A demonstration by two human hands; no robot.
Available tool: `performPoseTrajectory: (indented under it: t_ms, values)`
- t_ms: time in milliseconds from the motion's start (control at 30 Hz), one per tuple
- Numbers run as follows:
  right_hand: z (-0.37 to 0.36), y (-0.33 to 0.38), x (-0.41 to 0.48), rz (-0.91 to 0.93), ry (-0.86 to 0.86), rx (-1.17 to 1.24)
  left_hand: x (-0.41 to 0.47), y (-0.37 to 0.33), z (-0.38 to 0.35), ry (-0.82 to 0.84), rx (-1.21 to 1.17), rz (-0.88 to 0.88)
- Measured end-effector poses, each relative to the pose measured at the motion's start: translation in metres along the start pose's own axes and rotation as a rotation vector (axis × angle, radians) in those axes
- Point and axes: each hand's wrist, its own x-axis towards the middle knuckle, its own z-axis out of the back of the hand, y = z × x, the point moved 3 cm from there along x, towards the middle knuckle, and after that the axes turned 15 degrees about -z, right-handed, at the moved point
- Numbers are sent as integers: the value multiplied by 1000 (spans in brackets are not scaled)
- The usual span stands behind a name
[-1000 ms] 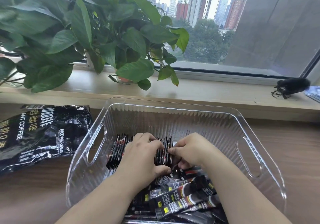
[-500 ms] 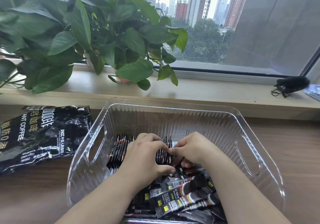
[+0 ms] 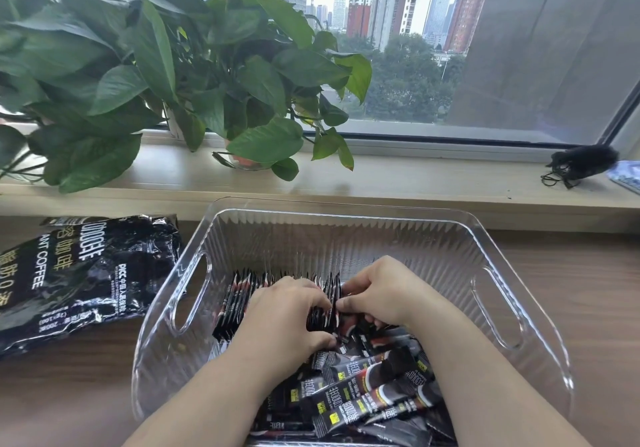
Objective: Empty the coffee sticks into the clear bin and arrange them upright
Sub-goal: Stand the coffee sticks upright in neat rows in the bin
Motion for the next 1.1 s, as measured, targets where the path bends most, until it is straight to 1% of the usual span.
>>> performPoseTrajectory:
  t_ms: [233, 333, 433, 667, 867, 1000, 1100]
  values:
    - [-7, 4, -4, 96, 80, -64, 3, -1, 0, 28, 63, -40]
    - [-8, 3, -3, 67, 43, -43, 2, -1, 0, 33, 59, -47]
    - [-10, 2, -3, 37, 45, 8, 1, -2, 0, 33, 63, -47]
    - [-13, 4, -5, 30, -16, 24, 2, -2, 1, 29, 99, -40]
    - [-8, 3, -5, 16, -10, 14, 2, -3, 0, 41, 92, -88]
    - [-4, 3, -7, -9, 46, -16, 0, -5, -3, 81, 115, -105]
    - [-4, 4, -7, -13, 57, -44, 0, -6, -3, 104, 111, -104]
